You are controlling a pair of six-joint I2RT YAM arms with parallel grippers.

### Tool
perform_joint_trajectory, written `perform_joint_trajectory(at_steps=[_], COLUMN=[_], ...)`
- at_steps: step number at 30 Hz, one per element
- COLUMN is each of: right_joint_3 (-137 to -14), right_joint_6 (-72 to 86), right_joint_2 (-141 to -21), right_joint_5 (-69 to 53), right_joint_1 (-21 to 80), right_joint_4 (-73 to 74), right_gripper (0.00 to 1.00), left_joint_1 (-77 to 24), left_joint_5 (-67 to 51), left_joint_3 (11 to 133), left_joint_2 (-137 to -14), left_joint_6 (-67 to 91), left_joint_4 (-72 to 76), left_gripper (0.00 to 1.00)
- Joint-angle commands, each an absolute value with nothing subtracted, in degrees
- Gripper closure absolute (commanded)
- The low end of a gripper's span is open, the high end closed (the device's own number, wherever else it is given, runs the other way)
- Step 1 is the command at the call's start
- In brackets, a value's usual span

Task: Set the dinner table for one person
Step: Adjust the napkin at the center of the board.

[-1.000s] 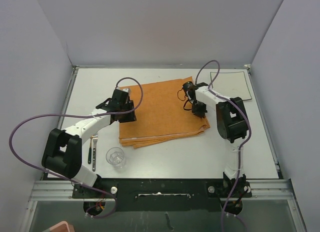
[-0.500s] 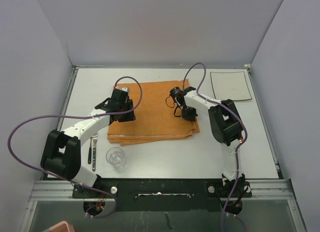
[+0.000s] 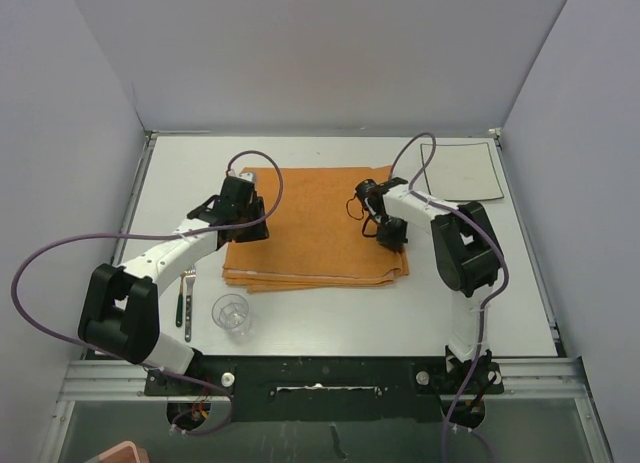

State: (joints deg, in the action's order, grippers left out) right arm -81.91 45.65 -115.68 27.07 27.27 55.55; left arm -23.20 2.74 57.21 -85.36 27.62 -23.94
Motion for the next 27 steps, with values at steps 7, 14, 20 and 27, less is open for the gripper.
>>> perform_joint_trajectory(at_steps=[7, 14, 20, 27], right_joint_3=[-79.34, -82.79, -86.65, -94.24], right_joint_6=[47.45, 44.21, 40.54, 38.05], right_joint_2=[-113.09, -114.67, -113.88, -108.5], right_joint_5=[29.8, 30.54, 30.65, 31.51], right_joint_1=[23.07, 23.05, 23.29, 24.15], right_joint_4=[59.19, 58.45, 58.47, 60.77], right_gripper=[1.0, 1.0, 0.76, 0.36], left_joint_1=[-23.12, -23.05, -22.94, -22.61], left_joint_5=[4.03, 4.39, 4.31, 4.06], left_joint_3=[58.45, 58.24, 58.69, 59.99], left_joint_2=[-80.01, -79.13, -78.57, -78.56], left_joint_6=[26.2, 25.62, 25.08, 24.7], left_joint_4=[-23.88, -24.84, -25.35, -25.66], left_gripper=[0.67, 0.65, 0.57, 0.51])
